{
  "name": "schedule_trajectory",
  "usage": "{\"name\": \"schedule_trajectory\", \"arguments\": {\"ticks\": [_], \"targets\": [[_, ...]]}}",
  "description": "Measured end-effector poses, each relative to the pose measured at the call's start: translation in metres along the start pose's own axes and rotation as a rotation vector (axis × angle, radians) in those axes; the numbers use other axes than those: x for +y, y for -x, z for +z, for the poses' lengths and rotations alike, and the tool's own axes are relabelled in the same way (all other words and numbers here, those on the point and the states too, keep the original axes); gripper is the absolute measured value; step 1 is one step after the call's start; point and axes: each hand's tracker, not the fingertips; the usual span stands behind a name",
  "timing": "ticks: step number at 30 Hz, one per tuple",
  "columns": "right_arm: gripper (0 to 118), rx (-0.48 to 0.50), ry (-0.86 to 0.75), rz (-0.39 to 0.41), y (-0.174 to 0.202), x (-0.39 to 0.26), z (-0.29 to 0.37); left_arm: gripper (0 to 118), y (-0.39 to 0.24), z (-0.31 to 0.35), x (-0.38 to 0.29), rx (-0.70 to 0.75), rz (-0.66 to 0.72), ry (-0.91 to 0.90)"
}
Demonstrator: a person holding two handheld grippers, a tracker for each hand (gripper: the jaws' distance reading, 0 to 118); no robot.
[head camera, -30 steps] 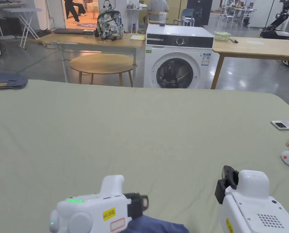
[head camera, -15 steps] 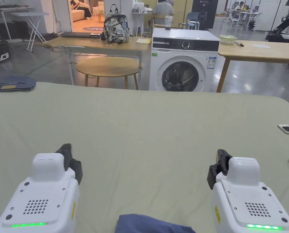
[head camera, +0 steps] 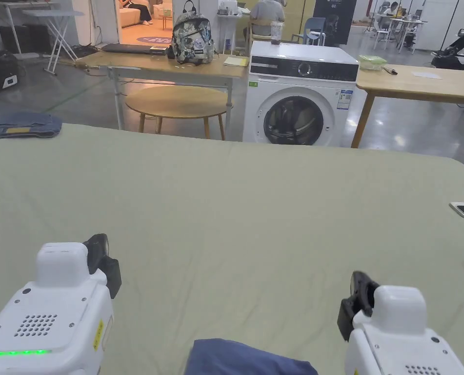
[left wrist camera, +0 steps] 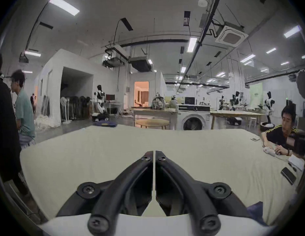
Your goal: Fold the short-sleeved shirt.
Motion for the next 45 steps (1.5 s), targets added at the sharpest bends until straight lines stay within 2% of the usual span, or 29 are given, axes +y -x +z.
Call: {"name": "schedule_trajectory", "arguments": {"ticks": [5, 10, 16, 21, 25, 29, 30, 32, 33, 34, 35, 41, 45], "targets": [[0, 0.117, 0.179, 0.004, 0.011, -0.043, 0.017, 0, 0.000, -0.002, -0.014, -0.033, 0.000, 0.069], [0, 0.189, 0.328, 0.079, 0.030, -0.086, 0.018, 0, -0.001, 0.001, -0.031, -0.079, 0.000, 0.137], [0, 0.082, 0.361, 0.101, 0.034, -0.112, -0.010, 0, -0.001, 0.012, -0.057, -0.119, 0.001, 0.243], [0, 0.062, 0.418, 0.072, 0.033, -0.126, -0.031, 0, -0.001, 0.021, -0.076, -0.182, 0.025, 0.323], [0, 0.053, 0.418, 0.071, 0.034, -0.131, -0.032, 0, 0.002, 0.017, -0.084, -0.299, 0.113, 0.453], [0, 0.057, 0.412, 0.057, 0.030, -0.133, -0.030, 2, 0.012, -0.002, -0.087, -0.453, 0.265, 0.591], [0, 0.057, 0.409, 0.058, 0.030, -0.134, -0.029, 5, 0.016, -0.009, -0.089, -0.494, 0.310, 0.637], [0, 0.058, 0.402, 0.059, 0.029, -0.136, -0.028, 23, 0.022, -0.023, -0.093, -0.546, 0.385, 0.709], [0, 0.059, 0.400, 0.059, 0.028, -0.137, -0.028, 39, 0.022, -0.029, -0.095, -0.572, 0.411, 0.759], [0, 0.059, 0.399, 0.058, 0.028, -0.136, -0.027, 65, 0.023, -0.035, -0.097, -0.599, 0.428, 0.801], [0, 0.060, 0.398, 0.058, 0.028, -0.136, -0.027, 76, 0.024, -0.042, -0.100, -0.659, 0.451, 0.820], [0, 0.069, 0.395, 0.057, 0.026, -0.136, -0.025, 76, 0.009, -0.072, -0.130, -0.775, 0.478, 1.032], [0, 0.067, 0.391, 0.057, 0.027, -0.135, -0.020, 76, -0.005, -0.081, -0.152, -0.902, 0.587, 1.110]]}}
